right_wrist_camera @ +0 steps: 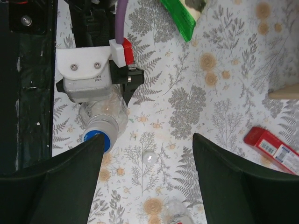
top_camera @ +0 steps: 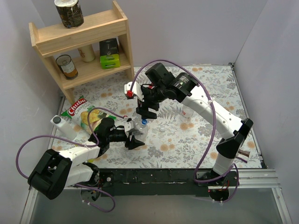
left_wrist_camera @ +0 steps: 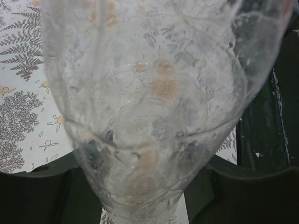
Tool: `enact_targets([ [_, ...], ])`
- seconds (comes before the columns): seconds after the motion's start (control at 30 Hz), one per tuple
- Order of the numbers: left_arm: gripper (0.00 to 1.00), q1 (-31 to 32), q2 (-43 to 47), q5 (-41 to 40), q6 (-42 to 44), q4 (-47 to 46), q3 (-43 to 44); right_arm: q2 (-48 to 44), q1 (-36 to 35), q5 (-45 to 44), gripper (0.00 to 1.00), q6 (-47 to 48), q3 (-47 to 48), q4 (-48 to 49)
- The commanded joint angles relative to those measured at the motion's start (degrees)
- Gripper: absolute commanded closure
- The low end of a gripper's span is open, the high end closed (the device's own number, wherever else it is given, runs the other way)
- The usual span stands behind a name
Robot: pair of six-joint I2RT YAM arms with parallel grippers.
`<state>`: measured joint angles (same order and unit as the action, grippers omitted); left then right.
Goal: Screw on the bottle caps
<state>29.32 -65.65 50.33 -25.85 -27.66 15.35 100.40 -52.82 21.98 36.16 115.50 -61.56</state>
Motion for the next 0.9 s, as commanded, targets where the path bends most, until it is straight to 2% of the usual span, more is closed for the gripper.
enact_targets([
  [0.0, 1.0, -0.05, 0.96, 1.27, 0.45, -1.69, 0.2, -3.8, -1.76, 3.51, 0.18, 7.24, 1.84, -0.92],
  [0.2, 1.0, -0.05, 0.78, 0.91, 0.8, -0.82, 1.08, -8.02, -8.0, -1.41, 0.22, 18.24, -8.62, -1.72],
  [0.87, 1.0, -0.05, 0.78, 1.44, 0.27, -1.17, 1.17, -7.94, -8.79, -7.21, 0.41, 18.5, -11.88, 2.58],
])
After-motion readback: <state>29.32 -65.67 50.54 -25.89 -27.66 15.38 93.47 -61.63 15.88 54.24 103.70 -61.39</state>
